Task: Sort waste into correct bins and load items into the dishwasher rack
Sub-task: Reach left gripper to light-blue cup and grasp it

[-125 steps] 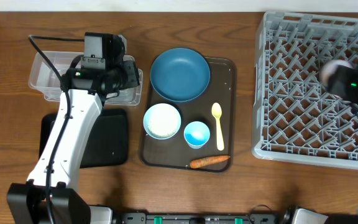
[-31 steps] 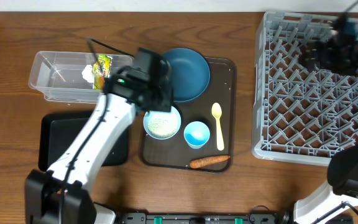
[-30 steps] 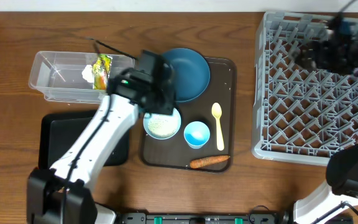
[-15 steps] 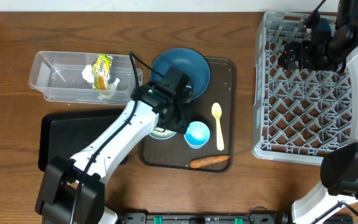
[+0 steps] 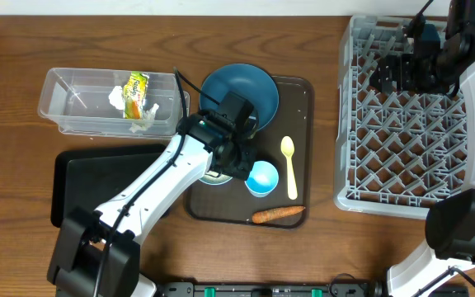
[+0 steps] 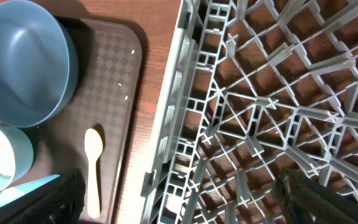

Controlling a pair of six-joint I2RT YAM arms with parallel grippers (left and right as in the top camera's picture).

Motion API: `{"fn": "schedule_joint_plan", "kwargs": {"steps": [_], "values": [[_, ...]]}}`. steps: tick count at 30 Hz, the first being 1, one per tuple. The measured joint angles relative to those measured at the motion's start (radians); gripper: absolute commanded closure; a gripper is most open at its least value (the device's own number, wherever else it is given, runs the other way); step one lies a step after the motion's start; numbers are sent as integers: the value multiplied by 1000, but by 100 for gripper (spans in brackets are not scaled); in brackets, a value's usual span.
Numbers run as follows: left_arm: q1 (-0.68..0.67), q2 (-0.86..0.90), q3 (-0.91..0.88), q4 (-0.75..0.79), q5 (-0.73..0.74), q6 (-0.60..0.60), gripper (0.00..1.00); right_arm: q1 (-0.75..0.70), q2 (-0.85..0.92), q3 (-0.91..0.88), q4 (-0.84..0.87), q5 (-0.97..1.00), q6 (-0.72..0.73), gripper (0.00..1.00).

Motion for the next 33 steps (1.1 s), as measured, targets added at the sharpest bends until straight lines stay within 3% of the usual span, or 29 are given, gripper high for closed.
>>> {"fn": "schedule_joint_plan", "kwargs": {"steps": [13,22,33], "values": [[-34,0,-86,74,0,0,58,0,0,0,-1,4,0,4],[-34,0,-139,136,1,14,92,0,0,0,-4,4,0,3],[-17,0,-129,146,1,18,94,0,0,0,-5,5,-1,1]]}}
